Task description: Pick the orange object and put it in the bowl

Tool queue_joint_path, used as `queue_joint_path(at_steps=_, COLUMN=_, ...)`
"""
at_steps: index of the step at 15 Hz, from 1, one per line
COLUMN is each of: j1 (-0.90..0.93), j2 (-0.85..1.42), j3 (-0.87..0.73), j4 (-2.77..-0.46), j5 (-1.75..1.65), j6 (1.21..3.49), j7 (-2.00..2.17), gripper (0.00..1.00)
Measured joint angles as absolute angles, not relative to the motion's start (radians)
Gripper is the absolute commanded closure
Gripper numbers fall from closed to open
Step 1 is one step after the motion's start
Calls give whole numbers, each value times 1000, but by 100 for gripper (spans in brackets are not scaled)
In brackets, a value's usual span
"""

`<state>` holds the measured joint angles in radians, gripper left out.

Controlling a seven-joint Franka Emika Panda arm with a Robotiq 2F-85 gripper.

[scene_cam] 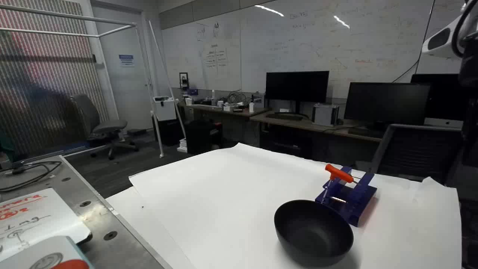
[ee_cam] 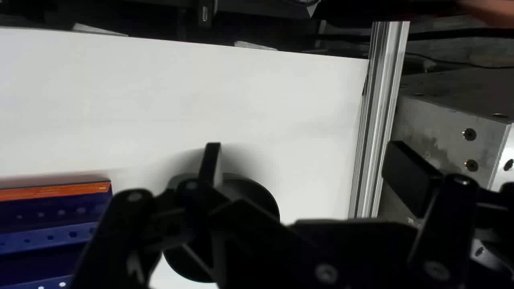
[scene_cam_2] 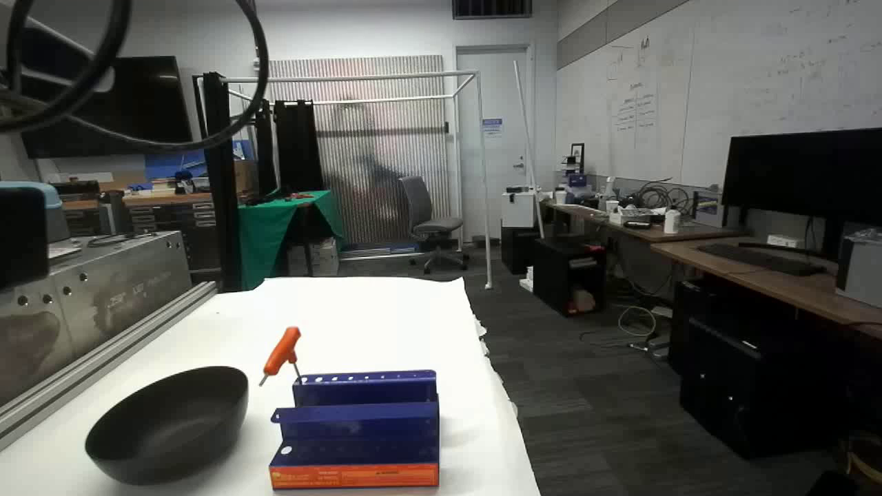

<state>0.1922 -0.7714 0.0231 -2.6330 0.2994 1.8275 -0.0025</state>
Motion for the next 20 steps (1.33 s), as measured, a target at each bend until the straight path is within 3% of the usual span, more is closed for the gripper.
queue_joint_path(at_steps=7, j1=187, j2=-772, j3=32, j4=-2630, j5=291, j6=1840, j7=-3, gripper=0)
queue_joint_path(at_steps=10, j1=161, j2=-723, j3=78, j4=-2623, j5=233, j6=1959, j7=-1, gripper=0)
queue_joint_path(at_steps=14, j1=80, j2=-537, j3=118, j4=-2559, j5=73, j6=2193, j7=30, gripper=0)
queue_joint_path(at_steps=20, j1=-16, j2=-209, j3=106, j4=-2375, j5=-85, j6=2245, j7=120, gripper=0)
